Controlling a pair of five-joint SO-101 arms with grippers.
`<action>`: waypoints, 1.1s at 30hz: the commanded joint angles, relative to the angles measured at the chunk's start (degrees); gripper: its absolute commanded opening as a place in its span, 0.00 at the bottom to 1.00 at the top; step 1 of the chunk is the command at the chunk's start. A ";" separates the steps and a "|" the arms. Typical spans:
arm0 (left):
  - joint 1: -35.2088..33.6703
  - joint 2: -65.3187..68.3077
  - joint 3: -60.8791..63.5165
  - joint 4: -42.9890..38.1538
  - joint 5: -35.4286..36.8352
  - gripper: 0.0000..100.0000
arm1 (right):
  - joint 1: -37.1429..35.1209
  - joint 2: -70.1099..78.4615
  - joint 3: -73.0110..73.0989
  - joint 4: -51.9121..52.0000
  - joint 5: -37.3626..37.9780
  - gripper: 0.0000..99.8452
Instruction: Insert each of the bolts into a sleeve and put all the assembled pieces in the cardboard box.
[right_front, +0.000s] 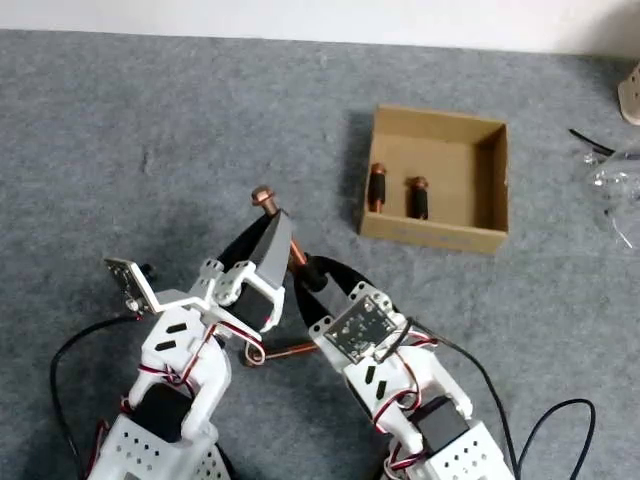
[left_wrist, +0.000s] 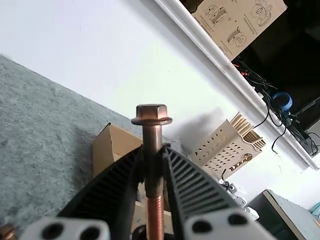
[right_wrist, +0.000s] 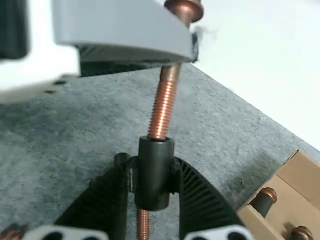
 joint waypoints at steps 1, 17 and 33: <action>-0.31 -1.01 1.10 -1.67 0.53 0.01 | -0.75 -1.36 8.57 -1.45 -0.53 0.00; 0.22 -1.01 1.10 2.46 0.35 0.01 | -0.66 -1.36 6.11 -1.27 -0.88 0.00; 4.44 -1.10 1.10 7.21 0.18 0.01 | 4.09 -1.36 4.62 -1.54 -1.05 0.00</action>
